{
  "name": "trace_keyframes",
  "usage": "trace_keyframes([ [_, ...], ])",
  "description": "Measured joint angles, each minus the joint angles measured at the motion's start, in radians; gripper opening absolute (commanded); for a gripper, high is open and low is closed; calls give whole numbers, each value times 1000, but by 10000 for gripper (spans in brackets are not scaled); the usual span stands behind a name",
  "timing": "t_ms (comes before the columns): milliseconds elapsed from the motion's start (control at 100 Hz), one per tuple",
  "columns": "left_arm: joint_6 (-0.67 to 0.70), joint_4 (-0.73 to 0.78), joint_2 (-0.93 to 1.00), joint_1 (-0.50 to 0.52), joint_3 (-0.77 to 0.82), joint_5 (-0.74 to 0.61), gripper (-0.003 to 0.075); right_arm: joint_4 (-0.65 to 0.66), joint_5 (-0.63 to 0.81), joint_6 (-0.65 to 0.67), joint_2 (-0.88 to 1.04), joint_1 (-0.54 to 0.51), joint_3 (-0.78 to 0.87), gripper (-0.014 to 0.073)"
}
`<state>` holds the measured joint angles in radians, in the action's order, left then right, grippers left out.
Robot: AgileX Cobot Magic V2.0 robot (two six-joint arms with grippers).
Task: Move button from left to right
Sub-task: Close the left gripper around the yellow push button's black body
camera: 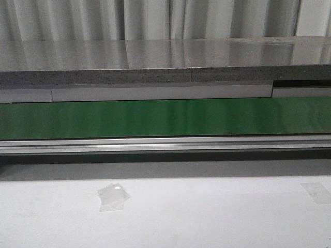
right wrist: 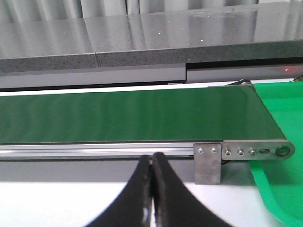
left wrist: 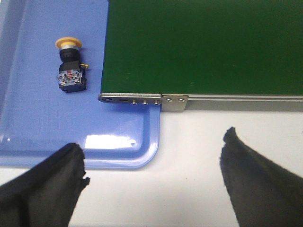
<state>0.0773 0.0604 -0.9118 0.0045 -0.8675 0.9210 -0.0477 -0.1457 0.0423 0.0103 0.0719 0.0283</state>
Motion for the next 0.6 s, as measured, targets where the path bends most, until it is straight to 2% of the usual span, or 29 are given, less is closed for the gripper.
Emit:
trace_keyframes([
  [130, 53, 24, -13, 20, -3, -41, 564, 0, 0, 0, 0, 0, 0, -67],
  [270, 76, 44, -80, 102, -31, -75, 565, 0, 0, 0, 0, 0, 0, -67],
  [440, 83, 47, -222, 225, -92, -125, 565, 0, 0, 0, 0, 0, 0, -67],
  [600, 85, 50, -381, 282, -163, -182, 565, 0, 0, 0, 0, 0, 0, -67],
])
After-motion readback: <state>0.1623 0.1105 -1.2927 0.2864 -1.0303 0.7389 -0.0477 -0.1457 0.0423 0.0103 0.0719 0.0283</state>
